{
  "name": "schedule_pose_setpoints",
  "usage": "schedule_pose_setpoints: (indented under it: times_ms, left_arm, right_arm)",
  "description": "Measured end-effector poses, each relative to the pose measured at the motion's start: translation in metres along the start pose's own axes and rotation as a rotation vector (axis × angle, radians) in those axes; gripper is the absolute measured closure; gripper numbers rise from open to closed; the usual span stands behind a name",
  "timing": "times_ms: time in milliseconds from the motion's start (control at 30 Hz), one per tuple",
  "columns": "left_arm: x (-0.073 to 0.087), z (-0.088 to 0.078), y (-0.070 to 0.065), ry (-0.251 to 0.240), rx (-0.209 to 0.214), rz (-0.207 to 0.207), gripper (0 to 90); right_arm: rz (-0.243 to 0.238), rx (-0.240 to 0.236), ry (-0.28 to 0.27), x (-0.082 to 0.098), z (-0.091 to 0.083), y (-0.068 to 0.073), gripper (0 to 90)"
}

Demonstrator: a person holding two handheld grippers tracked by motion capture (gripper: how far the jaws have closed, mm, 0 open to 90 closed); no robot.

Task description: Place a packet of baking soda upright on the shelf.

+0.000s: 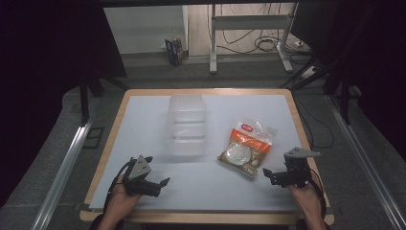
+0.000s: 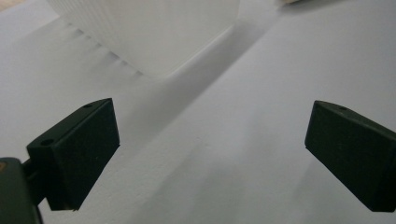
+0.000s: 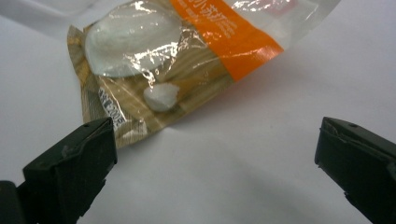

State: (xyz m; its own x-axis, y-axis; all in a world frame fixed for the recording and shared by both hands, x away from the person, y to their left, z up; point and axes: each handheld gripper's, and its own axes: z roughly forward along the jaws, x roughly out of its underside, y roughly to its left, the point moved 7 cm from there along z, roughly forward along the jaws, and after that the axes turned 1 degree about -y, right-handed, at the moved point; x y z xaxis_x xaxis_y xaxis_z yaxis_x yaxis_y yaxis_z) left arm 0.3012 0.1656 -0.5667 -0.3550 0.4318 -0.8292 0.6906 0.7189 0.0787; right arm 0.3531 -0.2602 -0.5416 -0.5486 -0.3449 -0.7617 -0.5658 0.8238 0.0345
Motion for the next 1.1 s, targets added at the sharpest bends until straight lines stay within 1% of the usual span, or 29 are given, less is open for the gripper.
schedule_pose_setpoints:
  times_ms: [33, 67, 100, 167, 200, 333, 467, 600, 800, 867, 900, 933, 1000, 1100]
  left_arm:
    - [0.0004, 0.0, 0.0004, -0.001, -0.001, 0.0, 2.6]
    - [0.0008, -0.0001, 0.0011, -0.002, -0.003, -0.001, 2.7]
    - [0.0009, -0.0002, 0.0014, -0.004, -0.002, -0.001, 2.6]
    - [0.0012, -0.0004, 0.0017, -0.006, -0.003, 0.0, 2.6]
    - [0.0016, -0.0004, 0.0017, -0.005, -0.004, 0.004, 2.4]
    - [0.0019, 0.0002, 0.0006, -0.002, -0.011, 0.022, 2.2]
    - [0.002, 0.0007, 0.0003, 0.0, -0.013, 0.033, 2.0]
    - [0.0015, 0.0003, 0.0, -0.004, -0.008, 0.028, 2.0]
    - [0.0009, -0.0003, -0.0004, -0.004, 0.001, 0.015, 2.1]
    - [0.001, 0.0002, -0.0012, 0.0, 0.003, 0.018, 2.1]
    - [0.0011, 0.0005, -0.0017, 0.003, 0.006, 0.02, 2.1]
    - [0.0013, 0.0007, -0.0021, 0.005, 0.008, 0.023, 2.1]
    - [0.0014, 0.0012, -0.0028, 0.009, 0.01, 0.026, 2.1]
    - [0.0014, 0.0017, -0.0039, 0.012, 0.014, 0.03, 2.1]
  right_arm:
    - [0.01, -0.011, 0.001, 0.0008, 0.0014, -0.0008, 0.0]
    - [0.021, -0.019, 0.017, 0.0028, 0.0029, -0.0012, 0.4]
    - [0.021, -0.022, 0.036, 0.0053, 0.0045, -0.0017, 0.6]
    - [0.016, -0.027, 0.047, 0.0067, 0.0057, -0.0002, 0.6]
    - [0.003, -0.021, 0.042, 0.0057, 0.0053, 0.001, 0.8]
    - [-0.007, -0.013, 0.022, 0.0031, 0.005, 0.0008, 0.9]
    - [0.006, -0.011, 0.028, 0.0046, 0.0064, -0.0025, 2.3]
    - [0.009, -0.006, 0.03, 0.0051, 0.0065, -0.0039, 3.5]
    - [-0.008, 0.016, 0.036, 0.004, 0.0057, -0.0031, 8.7]
    - [-0.003, 0.026, 0.047, 0.0038, 0.0051, -0.0028, 11.0]
    - [-0.002, 0.026, 0.053, 0.0037, 0.0045, -0.0024, 13.8]
    - [-0.005, 0.022, 0.06, 0.0038, 0.0039, -0.0018, 14.9]
    - [-0.019, 0.029, 0.074, 0.0041, 0.0032, -0.0012, 17.4]
    - [-0.029, 0.032, 0.091, 0.0039, 0.0024, 0.001, 22.1]
